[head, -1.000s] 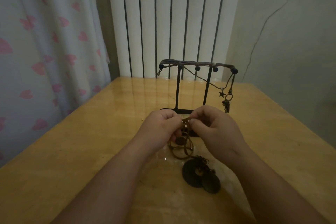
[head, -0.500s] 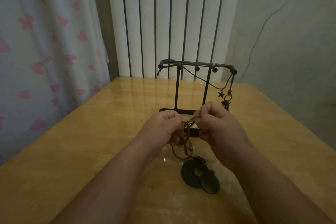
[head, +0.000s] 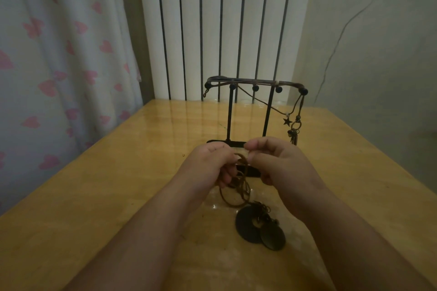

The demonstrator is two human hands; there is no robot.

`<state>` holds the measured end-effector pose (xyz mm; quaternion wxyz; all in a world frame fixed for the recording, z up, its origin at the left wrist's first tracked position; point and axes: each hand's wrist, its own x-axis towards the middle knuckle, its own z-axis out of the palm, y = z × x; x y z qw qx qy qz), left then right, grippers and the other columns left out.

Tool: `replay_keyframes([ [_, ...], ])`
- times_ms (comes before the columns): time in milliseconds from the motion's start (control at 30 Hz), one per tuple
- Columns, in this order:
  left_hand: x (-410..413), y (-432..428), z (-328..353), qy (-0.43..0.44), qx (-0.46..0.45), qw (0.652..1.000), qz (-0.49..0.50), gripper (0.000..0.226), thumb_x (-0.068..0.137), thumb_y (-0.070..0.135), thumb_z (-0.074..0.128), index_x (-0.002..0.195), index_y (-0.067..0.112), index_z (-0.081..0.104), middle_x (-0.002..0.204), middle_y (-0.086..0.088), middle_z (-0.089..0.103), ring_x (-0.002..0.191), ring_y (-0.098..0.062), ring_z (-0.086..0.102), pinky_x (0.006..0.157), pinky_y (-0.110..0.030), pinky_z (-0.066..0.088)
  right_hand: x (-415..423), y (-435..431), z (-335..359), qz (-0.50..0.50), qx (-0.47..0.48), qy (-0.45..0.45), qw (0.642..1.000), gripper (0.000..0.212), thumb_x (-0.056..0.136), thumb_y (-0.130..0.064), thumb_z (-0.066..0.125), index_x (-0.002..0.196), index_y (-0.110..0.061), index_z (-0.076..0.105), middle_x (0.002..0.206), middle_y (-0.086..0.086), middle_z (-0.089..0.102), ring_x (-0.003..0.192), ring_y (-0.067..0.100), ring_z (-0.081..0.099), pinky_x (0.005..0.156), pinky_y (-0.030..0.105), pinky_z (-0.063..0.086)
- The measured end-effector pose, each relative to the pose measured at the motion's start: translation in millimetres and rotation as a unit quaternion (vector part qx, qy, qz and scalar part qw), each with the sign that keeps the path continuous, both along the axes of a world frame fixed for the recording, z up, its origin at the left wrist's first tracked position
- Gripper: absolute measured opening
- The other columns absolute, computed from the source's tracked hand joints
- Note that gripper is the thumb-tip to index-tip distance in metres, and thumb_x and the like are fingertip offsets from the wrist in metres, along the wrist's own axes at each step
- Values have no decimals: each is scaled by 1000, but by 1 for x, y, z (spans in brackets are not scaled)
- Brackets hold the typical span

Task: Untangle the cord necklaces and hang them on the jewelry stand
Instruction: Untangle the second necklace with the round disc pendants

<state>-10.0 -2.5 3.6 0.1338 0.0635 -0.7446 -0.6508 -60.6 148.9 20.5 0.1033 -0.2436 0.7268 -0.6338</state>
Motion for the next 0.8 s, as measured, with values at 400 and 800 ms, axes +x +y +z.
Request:
replay_keyframes([
  [400, -6, 0, -1, -21, 274, 959, 64, 14, 92, 11, 52, 82, 10, 62, 66, -2, 61, 58, -11, 56, 53, -25, 47, 1, -2, 0, 27, 88, -18, 996, 25, 101, -19, 47, 90, -23, 69, 69, -7, 58, 64, 13, 46, 58, 27, 40],
  [800, -5, 5, 8, 12, 465, 883, 54, 12, 93, 6, 44, 83, 7, 52, 58, -2, 54, 43, -6, 47, 36, -16, 35, 4, -16, -6, 66, -255, -202, 943, 23, 101, -10, 39, 108, -3, 60, 82, 6, 58, 63, 14, 43, 55, 27, 33],
])
